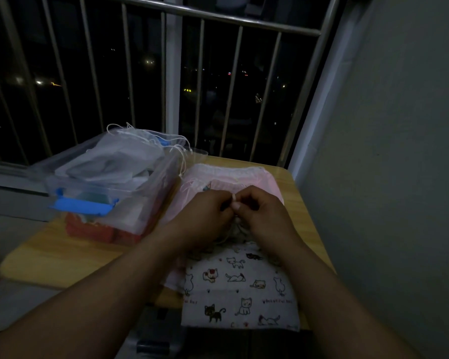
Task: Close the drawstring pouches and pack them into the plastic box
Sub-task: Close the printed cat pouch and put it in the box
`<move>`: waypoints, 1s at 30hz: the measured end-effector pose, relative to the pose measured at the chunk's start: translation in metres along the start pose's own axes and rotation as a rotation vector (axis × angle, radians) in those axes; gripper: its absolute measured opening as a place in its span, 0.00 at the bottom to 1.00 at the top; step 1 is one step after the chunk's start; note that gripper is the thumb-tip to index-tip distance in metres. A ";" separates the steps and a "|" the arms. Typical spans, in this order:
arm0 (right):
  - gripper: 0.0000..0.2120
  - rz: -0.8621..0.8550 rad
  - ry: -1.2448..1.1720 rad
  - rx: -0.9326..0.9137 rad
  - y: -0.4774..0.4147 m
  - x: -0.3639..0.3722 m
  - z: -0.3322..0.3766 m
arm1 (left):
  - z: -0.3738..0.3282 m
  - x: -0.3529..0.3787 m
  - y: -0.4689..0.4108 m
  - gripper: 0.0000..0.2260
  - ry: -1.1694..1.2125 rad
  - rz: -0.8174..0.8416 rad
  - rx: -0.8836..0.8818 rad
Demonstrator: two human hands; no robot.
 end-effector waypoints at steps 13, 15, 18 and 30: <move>0.08 0.030 -0.427 0.319 -0.005 0.000 -0.006 | 0.013 -0.011 -0.003 0.13 0.246 0.043 -0.068; 0.09 -0.014 -0.430 0.351 -0.006 -0.004 -0.006 | 0.017 -0.014 -0.004 0.13 0.213 0.030 -0.093; 0.12 -0.072 -0.307 0.338 -0.005 -0.010 -0.005 | 0.022 -0.017 -0.003 0.11 0.102 0.040 -0.103; 0.11 -0.140 -0.163 0.244 -0.020 -0.016 -0.009 | 0.023 -0.021 0.005 0.14 0.311 0.160 -0.274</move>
Point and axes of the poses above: each hand's wrist, its own y-axis away from the middle knuckle, its own x-axis out of the palm, z = x × y, the point moved 1 cm from there along -y, towards the middle knuckle, and after that the axes turned 3 degrees about y, right-handed, at the moved point
